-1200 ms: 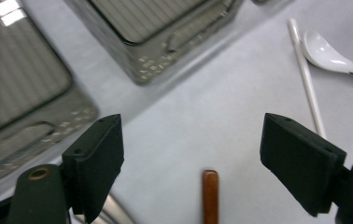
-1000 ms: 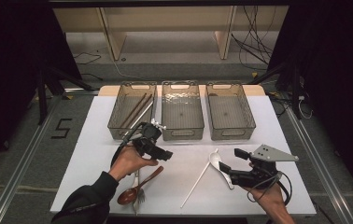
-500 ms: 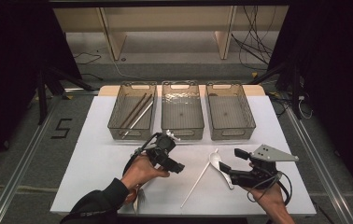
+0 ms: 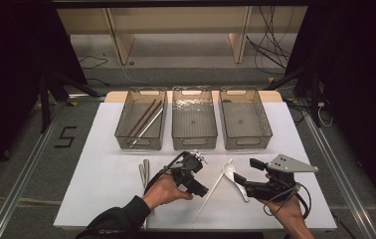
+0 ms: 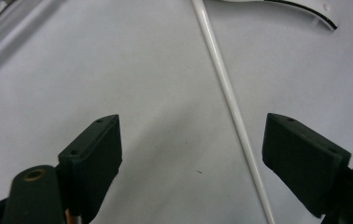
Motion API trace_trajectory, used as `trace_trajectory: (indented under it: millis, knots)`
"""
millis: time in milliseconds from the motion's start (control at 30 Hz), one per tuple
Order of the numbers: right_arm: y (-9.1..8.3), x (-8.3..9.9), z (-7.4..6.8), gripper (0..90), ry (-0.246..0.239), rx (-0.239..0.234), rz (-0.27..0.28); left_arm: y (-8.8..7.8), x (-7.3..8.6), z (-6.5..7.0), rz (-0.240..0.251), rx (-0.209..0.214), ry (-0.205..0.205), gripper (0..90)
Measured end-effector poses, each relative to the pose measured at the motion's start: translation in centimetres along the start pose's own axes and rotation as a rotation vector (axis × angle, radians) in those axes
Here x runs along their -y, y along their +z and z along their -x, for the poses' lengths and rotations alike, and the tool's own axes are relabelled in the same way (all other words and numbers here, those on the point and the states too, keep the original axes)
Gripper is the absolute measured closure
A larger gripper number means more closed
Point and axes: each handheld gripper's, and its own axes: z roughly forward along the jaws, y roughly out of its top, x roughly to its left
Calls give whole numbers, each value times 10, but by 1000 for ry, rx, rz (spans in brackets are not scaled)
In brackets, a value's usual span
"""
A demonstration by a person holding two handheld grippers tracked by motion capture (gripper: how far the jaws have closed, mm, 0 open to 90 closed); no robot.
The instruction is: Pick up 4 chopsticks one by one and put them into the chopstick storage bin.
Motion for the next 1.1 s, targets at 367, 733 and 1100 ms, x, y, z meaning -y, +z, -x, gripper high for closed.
trace_trajectory:
  millis: [367,733,1100]
  knots:
    - [0,0,0,257,0,0,-2,14,0,11,-42,-1,37,201]
    - [0,0,0,257,2,-2,-2,26,0,14,-78,-18,55,236]
    - [0,0,0,257,3,-2,-2,32,-1,17,-105,-27,85,281]
